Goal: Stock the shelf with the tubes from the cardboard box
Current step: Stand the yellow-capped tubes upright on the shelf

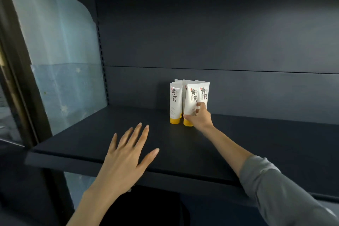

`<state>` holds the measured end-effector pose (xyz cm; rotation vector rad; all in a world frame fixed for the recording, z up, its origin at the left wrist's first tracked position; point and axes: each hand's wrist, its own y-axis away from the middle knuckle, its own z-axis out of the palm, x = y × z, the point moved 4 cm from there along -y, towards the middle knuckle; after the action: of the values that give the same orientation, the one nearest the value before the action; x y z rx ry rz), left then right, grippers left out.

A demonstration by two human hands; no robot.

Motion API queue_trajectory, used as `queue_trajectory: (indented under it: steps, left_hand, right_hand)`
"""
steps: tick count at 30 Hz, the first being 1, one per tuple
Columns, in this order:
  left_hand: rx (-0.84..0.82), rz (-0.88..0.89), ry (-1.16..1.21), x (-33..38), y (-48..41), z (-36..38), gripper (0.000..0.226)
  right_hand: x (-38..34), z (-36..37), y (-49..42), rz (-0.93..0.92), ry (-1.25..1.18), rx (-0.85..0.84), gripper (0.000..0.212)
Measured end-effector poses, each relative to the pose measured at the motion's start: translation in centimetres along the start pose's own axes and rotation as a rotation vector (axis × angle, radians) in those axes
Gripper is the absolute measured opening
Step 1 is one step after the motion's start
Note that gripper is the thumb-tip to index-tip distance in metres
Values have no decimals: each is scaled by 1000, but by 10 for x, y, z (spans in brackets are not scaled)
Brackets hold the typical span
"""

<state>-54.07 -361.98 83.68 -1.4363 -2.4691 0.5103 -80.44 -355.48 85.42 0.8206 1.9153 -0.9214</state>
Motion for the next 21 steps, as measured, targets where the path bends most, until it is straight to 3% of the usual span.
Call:
queue_trajectory:
  steps: [13, 17, 21]
  left_hand:
    - [-14, -13, 19, -7, -1, 10, 86]
    - [-11, 4, -12, -5, -1, 7, 92]
    - [-12, 32, -26, -3, 0, 3, 90]
  right_hand:
    - [12, 10, -16, 19, 73, -4, 52]
    - [4, 1, -11, 30, 121, -54, 51]
    - [-8, -23, 6, 46, 276, -230, 57]
